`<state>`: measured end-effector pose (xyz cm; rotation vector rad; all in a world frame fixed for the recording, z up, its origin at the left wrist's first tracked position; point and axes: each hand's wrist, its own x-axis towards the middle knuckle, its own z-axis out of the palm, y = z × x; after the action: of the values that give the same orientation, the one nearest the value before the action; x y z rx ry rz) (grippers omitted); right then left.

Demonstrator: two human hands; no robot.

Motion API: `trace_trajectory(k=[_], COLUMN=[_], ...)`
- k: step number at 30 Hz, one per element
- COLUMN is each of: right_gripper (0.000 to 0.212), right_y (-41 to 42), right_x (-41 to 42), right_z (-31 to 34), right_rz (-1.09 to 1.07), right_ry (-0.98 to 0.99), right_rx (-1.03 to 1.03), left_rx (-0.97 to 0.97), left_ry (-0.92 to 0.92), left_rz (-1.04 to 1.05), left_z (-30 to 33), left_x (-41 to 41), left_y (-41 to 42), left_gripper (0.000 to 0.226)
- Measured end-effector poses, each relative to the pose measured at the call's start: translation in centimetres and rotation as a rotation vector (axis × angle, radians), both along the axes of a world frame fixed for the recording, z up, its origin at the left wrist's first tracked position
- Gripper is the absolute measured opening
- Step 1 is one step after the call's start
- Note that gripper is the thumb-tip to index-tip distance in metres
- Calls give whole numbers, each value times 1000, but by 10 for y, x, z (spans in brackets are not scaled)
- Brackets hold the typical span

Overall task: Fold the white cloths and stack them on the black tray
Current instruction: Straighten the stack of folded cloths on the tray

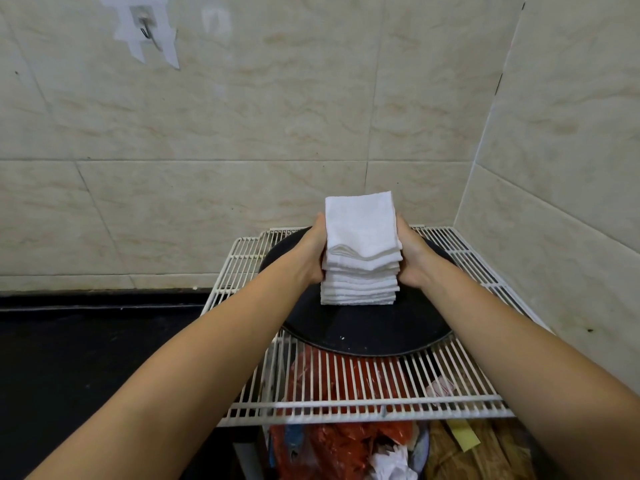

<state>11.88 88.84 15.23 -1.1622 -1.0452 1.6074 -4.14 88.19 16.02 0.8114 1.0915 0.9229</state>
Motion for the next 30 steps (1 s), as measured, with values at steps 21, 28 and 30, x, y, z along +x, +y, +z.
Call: trace_trajectory(k=[21, 28, 30], right_gripper=[61, 57, 59], right_y=[-65, -52, -44], right_x=[-67, -102, -105], right_z=[-45, -34, -32], right_rz=[-1035, -1257, -1312], right_ry=[67, 95, 82], right_rx=[-42, 39, 27], left_rx=[196, 115, 76], left_ry=[203, 210, 144], left_rz=[-897, -1019, -1052], left_z=[43, 19, 8], left_x=[-25, -30, -34], left_y=[92, 107, 111], left_gripper=[27, 30, 36])
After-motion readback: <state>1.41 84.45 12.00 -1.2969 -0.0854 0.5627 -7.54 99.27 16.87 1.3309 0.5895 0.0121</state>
